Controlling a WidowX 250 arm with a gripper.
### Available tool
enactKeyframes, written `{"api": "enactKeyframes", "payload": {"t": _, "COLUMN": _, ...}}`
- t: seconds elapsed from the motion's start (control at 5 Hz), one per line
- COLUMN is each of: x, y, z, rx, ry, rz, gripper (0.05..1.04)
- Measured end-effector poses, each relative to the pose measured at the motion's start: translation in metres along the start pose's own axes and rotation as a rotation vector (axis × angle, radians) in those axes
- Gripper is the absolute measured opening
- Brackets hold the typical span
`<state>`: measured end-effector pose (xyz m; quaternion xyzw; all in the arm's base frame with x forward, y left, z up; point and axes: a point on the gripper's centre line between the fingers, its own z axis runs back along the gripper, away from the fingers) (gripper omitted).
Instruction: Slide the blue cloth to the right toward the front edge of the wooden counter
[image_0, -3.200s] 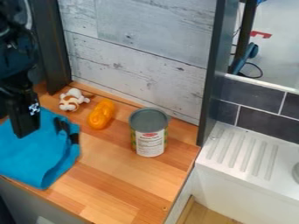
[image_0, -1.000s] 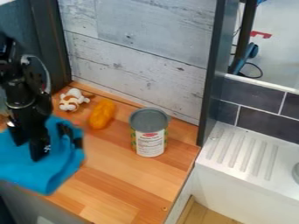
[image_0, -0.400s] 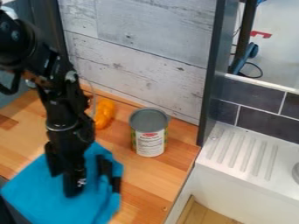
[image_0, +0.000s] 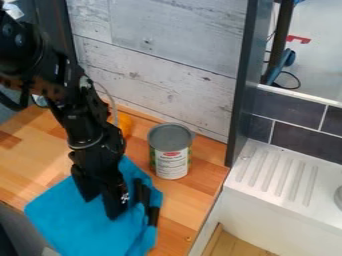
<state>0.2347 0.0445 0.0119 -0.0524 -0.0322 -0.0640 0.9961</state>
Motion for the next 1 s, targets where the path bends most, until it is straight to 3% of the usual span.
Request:
{"api": "enactKeyframes", "payload": {"t": 0.4, "x": -0.009, "y": -0.004, "z": 0.015, "rx": 0.002, "ry": 0.007, "rz": 0.225, "gripper": 1.001}}
{"api": "enactKeyframes", "payload": {"t": 0.6, "x": -0.02, "y": -0.002, "z": 0.04, "rx": 0.051, "ry": 0.024, "rz": 0.282, "gripper": 1.001}}
{"api": "enactKeyframes", "payload": {"t": 0.8, "x": -0.03, "y": 0.013, "z": 0.08, "rx": 0.081, "ry": 0.027, "rz": 0.289, "gripper": 1.001}}
{"api": "enactKeyframes", "payload": {"t": 1.0, "x": -0.038, "y": 0.03, "z": 0.111, "rx": 0.071, "ry": 0.01, "rz": 0.252, "gripper": 1.001}}
